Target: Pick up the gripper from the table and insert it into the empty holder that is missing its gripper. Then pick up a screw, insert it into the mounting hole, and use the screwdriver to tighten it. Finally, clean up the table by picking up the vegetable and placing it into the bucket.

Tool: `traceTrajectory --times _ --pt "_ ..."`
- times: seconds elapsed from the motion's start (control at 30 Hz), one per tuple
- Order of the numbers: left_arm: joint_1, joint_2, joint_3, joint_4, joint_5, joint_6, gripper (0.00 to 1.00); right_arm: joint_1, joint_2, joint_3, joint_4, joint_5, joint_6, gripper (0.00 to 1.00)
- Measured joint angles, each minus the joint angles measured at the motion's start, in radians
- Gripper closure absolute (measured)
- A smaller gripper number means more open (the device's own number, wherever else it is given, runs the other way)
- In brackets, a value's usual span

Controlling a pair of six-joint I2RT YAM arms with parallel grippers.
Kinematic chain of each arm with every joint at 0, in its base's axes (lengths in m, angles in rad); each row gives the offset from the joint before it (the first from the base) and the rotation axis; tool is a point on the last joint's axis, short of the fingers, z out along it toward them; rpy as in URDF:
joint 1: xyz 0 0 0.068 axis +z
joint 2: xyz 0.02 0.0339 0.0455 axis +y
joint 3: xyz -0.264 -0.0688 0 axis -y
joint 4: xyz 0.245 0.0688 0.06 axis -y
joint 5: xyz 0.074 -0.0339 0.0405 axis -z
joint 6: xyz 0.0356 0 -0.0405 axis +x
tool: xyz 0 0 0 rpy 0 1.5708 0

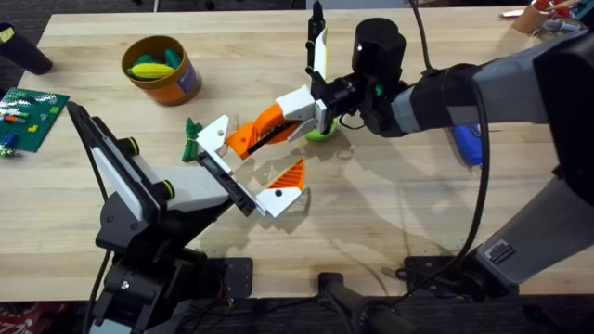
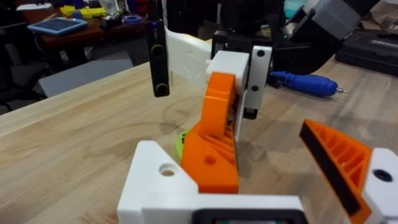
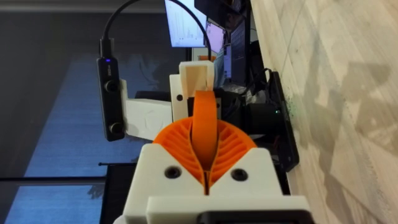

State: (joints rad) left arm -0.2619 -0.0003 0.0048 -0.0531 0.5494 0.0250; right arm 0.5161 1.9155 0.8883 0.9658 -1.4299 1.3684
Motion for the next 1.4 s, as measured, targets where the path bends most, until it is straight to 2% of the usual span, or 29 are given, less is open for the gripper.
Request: traceTrajectory --times 0.23,0.57,0.77,0.93,0.97,1.1,1.4 --pt "0.001 0.001 0.000 0.001 -0.002 0.000 0.013 0.000 0.000 0.000 -0.001 -0.001 0.000 0.978" --pt "0.001 0.001 0.003 0.010 0.024 0.014 0.013 -0.002 0.014 -0.008 0.250 -0.008 0.055 0.978" --pt "0.001 0.001 0.003 0.005 0.037 0.016 0.013 -0.002 0.018 -0.008 0.250 -0.009 0.064 0.979" --pt "0.001 0.001 0.003 -0.008 0.072 0.008 0.013 -0.002 0.017 -0.008 0.148 -0.005 0.012 0.977" --pt "0.002 0.001 0.003 -0.010 0.104 -0.007 0.013 0.002 0.017 -0.008 0.092 0.010 -0.033 0.978" --pt "0.002 0.001 0.003 -0.011 0.133 -0.019 0.013 0.016 0.013 -0.008 0.077 0.045 -0.064 0.977" --pt "0.015 0.001 0.003 -0.013 0.128 -0.028 0.013 0.059 0.011 -0.008 0.076 0.108 -0.118 0.978"
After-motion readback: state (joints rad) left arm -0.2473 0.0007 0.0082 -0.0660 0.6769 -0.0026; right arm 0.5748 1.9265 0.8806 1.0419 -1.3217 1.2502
